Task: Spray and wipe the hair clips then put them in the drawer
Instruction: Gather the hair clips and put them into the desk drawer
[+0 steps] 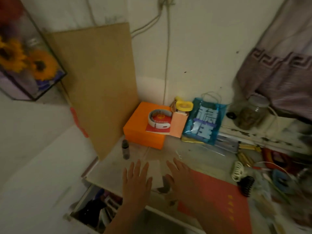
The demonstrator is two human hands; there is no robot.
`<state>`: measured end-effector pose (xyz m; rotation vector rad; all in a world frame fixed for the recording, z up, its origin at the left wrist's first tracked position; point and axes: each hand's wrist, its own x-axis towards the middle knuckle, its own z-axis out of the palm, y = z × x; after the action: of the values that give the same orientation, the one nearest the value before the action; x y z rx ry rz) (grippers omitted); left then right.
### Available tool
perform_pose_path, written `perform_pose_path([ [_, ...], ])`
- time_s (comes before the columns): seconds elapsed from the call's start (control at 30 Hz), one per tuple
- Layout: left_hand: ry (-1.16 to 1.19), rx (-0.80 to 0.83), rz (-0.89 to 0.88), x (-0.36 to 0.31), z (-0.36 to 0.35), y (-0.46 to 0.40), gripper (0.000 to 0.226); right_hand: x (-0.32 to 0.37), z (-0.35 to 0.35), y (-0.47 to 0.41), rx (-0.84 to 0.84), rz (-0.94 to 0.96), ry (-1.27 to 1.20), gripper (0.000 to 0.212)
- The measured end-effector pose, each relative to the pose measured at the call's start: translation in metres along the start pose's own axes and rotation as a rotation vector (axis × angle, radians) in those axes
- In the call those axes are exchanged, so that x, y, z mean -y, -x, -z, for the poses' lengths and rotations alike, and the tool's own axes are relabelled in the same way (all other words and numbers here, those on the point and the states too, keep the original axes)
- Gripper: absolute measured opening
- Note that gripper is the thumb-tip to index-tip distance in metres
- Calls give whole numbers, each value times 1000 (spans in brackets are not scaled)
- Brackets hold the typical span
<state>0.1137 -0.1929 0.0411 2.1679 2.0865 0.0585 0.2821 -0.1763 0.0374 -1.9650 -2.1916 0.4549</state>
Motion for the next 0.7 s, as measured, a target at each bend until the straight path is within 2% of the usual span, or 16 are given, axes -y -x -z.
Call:
perform_pose_path([
  [0.07, -8, -5, -39, -22, 7, -7, 58, -19, 12, 4, -45, -47, 9, 53],
  [0.13, 69, -86, -130, -47, 17, -12, 60, -39, 25, 8, -78, -86, 33, 54],
  [0.23, 42, -169, -239, -85, 14, -23, 62, -74, 43, 15, -103, -142, 52, 52],
  [0.3, 57, -166, -266, -112, 9, -32, 54, -101, 53, 21, -114, -175, 54, 55],
  [0.37, 27, -169, -310, -140, 3, -37, 35, -128, 64, 27, -122, -200, 70, 55],
  [0.47, 34, -93, -356, -181, -8, -48, 38, -167, 77, 36, -116, -261, 64, 55],
  [0.57, 33, -105, -397, -226, -19, -56, 42, -207, 86, 44, -92, -282, 62, 55],
  [0.63, 63, -70, -393, -257, -29, -58, 55, -232, 91, 51, -136, -276, 95, 59],
  [0.7, 95, -31, -381, -282, -41, -58, 57, -258, 91, 56, -190, -291, 113, 64],
])
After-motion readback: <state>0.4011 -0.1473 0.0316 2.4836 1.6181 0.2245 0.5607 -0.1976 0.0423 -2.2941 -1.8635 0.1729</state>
